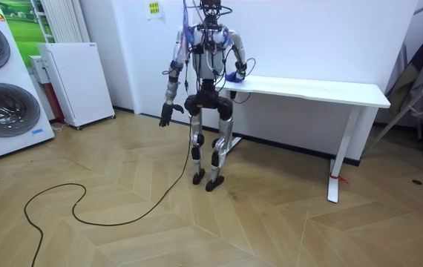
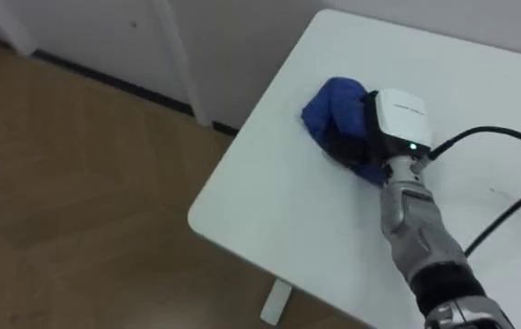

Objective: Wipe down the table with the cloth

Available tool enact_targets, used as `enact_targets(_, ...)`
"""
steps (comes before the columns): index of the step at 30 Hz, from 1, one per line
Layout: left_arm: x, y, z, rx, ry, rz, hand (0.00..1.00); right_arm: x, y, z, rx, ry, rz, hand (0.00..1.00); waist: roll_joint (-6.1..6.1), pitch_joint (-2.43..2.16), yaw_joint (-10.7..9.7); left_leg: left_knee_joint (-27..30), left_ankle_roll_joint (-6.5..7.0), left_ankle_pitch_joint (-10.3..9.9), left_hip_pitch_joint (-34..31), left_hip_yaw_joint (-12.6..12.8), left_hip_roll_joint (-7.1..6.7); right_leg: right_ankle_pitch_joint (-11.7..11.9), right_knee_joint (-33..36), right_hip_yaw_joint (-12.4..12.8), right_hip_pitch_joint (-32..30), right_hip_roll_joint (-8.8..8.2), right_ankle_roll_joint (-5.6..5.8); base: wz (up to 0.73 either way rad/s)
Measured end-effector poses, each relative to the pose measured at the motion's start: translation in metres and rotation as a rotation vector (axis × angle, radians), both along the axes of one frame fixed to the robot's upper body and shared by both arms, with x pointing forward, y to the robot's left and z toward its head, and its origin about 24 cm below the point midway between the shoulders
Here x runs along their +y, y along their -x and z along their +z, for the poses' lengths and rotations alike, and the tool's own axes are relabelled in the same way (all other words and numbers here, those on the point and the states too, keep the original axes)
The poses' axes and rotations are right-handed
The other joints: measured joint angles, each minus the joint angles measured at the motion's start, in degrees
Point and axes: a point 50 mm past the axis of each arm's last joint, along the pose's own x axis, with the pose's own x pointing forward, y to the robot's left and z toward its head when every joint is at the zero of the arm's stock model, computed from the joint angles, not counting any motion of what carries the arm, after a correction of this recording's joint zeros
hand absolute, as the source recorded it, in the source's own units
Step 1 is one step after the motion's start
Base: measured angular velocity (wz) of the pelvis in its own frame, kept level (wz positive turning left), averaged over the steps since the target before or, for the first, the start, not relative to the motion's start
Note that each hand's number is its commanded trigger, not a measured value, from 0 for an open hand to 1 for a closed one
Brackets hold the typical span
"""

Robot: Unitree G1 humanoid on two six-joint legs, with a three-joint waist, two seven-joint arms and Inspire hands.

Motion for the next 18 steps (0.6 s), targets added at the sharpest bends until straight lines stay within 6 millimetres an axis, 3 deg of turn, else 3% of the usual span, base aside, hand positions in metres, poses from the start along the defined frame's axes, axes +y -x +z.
enact_targets(2, 0.003, 0.004, 0.001, 0.001, -0.005, 0.021, 0.00, -0.009, 0.018, -0.013, -0.009, -0.045, -0.041, 1.00, -0.44, -0.06, -1.6, -0.1, 0.01, 0.0, 1.0, 0.4, -0.51, -0.4, -0.1, 0.1, 1.7, -0.27, 0.52, 0.54)
enact_targets(4, 0.005, 0.005, 0.001, -0.013, -0.012, 0.033, 0.00, -0.020, 0.033, -0.023, -0.007, -0.071, -0.089, 1.00, -1.03, -0.34, -3.0, -0.9, 0.19, -0.1, 2.3, 2.9, -0.68, -1.3, -0.1, 1.6, 3.0, -0.50, 0.82, 0.45)
enact_targets(5, 0.009, 0.004, 0.003, -0.029, -0.018, 0.045, 0.00, -0.028, 0.045, -0.029, -0.002, -0.085, -0.135, 1.00, -1.44, -0.65, -3.5, -0.6, 0.60, -0.4, 2.9, 3.0, -0.93, -1.7, 0.1, 2.0, 3.7, -0.69, 1.07, 0.11)
enact_targets(8, 0.014, 0.001, 0.005, -0.056, -0.036, 0.078, 0.00, -0.047, 0.073, -0.043, 0.030, -0.105, -0.237, 1.00, -1.35, -1.28, -4.1, 0.4, 2.09, -1.8, 4.7, 5.1, -0.66, -2.3, 2.4, 3.2, 4.7, -1.37, 2.07, -0.19)
enact_targets(9, 0.014, 0.000, 0.005, -0.059, -0.037, 0.079, 0.00, -0.048, 0.077, -0.045, 0.035, -0.105, -0.247, 1.00, -1.05, -1.21, -4.2, 0.9, 2.10, -2.5, 5.1, 5.4, -0.33, -2.5, 4.0, 3.1, 4.5, -1.53, 2.40, -0.43)
enact_targets(10, 0.014, -0.004, 0.005, -0.074, -0.040, 0.078, 0.00, -0.050, 0.083, -0.049, 0.048, -0.105, -0.264, 1.00, -0.43, -1.20, -4.3, 1.6, 2.45, -4.1, 5.7, 6.3, 0.33, -3.1, 8.6, 2.8, 3.3, -2.26, 3.57, -0.51)
enact_targets(11, 0.013, -0.007, 0.005, -0.090, -0.039, 0.083, 0.00, -0.049, 0.083, -0.050, 0.055, -0.109, -0.279, 1.00, 0.14, -1.32, -3.9, 3.0, 2.86, -5.3, 5.9, 7.8, 1.16, -3.3, 14.6, 2.9, 1.0, -3.52, 5.49, -0.58)
enact_targets(12, 0.012, -0.008, 0.005, -0.098, -0.037, 0.088, 0.00, -0.048, 0.081, -0.050, 0.060, -0.108, -0.283, 1.00, 0.59, -1.32, -3.7, 3.7, 2.97, -5.8, 6.0, 8.6, 1.60, -3.2, 17.2, 2.8, 0.1, -4.20, 6.13, -0.78)
enact_targets(13, 0.009, -0.010, 0.004, -0.112, -0.036, 0.092, 0.00, -0.041, 0.075, -0.050, 0.067, -0.108, -0.283, 1.00, 1.28, -1.37, -3.2, 5.0, 3.21, -6.9, 6.3, 10.7, 2.34, -3.2, 22.0, 3.0, -1.8, -7.04, 6.66, -0.83)
enact_targets(14, 0.007, -0.016, 0.003, -0.123, -0.029, 0.093, 0.00, -0.033, 0.066, -0.049, 0.061, -0.116, -0.283, 1.00, 2.14, -1.05, -2.9, 6.6, 3.30, -7.9, 6.3, 12.2, 3.12, -3.6, 26.2, 3.5, -3.8, -10.57, 6.98, -0.81)
enact_targets(15, 0.007, -0.021, 0.003, -0.129, -0.026, 0.092, 0.00, -0.029, 0.062, -0.048, 0.058, -0.123, -0.283, 1.00, 2.48, -1.08, -2.6, 7.1, 3.27, -8.2, 6.2, 13.0, 3.72, -3.6, 27.7, 3.7, -4.7, -12.26, 7.04, -0.80)
enact_targets(17, 0.009, -0.041, 0.005, -0.186, -0.031, 0.109, 0.00, -0.011, 0.044, -0.044, 0.063, -0.139, -0.267, 1.00, 3.07, -1.01, 0.5, 8.0, 2.10, -8.7, 5.4, 15.3, 6.42, -3.3, 29.0, 4.3, -6.8, -17.37, 7.51, -0.89)
enact_targets(18, 0.011, -0.047, 0.006, -0.200, -0.036, 0.106, 0.00, -0.005, 0.038, -0.041, 0.060, -0.140, -0.249, 1.00, 2.97, -0.81, 0.9, 8.6, 1.86, -8.8, 4.7, 15.6, 7.15, -2.9, 28.6, 4.3, -7.2, -18.41, 8.06, -0.73)
